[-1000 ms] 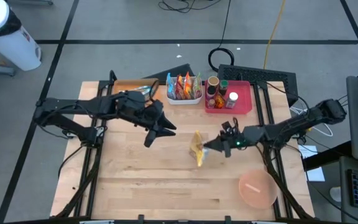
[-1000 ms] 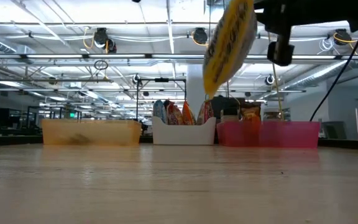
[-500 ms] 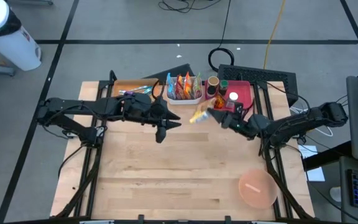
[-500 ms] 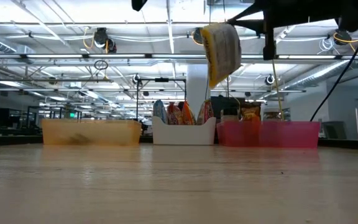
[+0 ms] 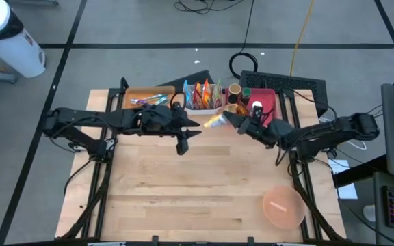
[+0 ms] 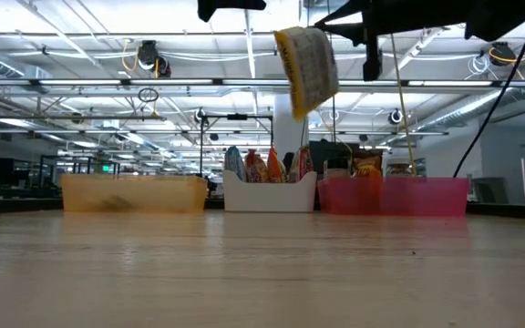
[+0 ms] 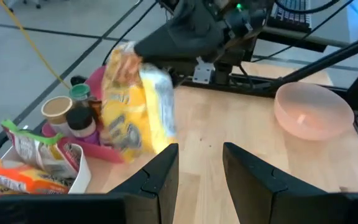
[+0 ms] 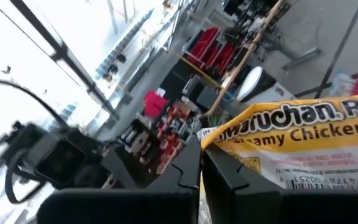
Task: Pick & Place Food Item
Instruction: Put the yellow noodle pack into the white bin
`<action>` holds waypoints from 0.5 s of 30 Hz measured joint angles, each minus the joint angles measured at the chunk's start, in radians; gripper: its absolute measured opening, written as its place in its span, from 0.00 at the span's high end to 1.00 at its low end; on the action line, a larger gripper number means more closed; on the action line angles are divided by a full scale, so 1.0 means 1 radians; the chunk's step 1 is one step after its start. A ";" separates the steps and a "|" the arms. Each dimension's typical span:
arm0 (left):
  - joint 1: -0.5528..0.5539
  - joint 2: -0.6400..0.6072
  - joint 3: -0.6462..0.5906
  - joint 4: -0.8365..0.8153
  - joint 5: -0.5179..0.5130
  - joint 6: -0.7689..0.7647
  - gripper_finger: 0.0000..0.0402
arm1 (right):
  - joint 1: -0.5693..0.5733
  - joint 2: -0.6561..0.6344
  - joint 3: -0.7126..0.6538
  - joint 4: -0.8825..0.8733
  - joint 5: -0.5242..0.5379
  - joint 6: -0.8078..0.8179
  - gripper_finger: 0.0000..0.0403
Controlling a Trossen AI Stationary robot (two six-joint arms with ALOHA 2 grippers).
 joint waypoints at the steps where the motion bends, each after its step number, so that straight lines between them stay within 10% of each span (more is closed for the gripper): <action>1: 0.000 0.003 0.000 0.005 0.000 -0.001 0.67 | -0.001 0.013 0.013 -0.003 -0.012 -0.006 1.00; 15: 0.012 0.006 0.000 -0.015 -0.073 -0.049 0.67 | -0.007 0.174 0.184 -0.006 -0.098 -0.065 1.00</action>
